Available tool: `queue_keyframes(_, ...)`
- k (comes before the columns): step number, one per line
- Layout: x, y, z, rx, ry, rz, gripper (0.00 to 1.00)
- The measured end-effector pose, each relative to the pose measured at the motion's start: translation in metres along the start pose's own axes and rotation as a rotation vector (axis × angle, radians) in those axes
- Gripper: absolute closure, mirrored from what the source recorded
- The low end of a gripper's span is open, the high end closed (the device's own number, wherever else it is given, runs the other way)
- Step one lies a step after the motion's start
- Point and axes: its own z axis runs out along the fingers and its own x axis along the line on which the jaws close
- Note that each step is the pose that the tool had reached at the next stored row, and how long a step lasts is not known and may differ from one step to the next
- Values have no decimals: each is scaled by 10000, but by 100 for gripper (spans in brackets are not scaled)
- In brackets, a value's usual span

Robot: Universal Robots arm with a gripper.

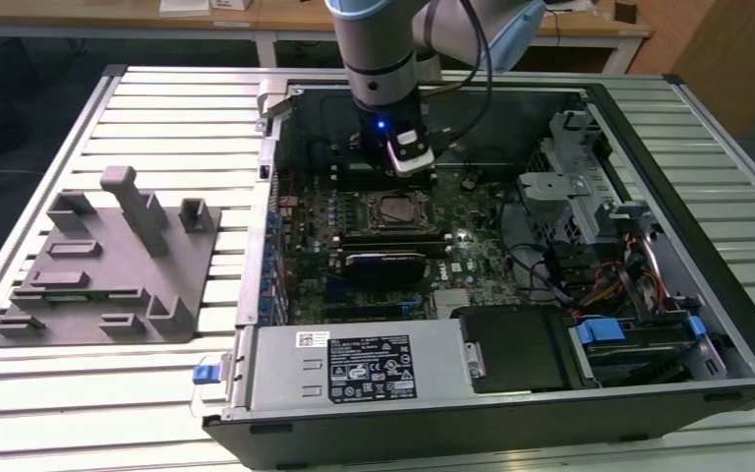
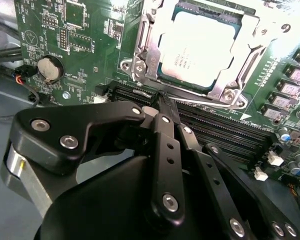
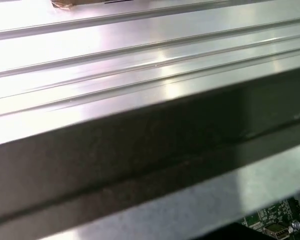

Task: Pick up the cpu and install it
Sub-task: 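Install the first cpu locking lever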

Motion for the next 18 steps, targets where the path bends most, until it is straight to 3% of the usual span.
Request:
queue_keyframes(9, 9, -5, 15, -14, 18, -113, 89)
queue_keyframes(18, 9, -15, 30, 42, 34, -381, 89)
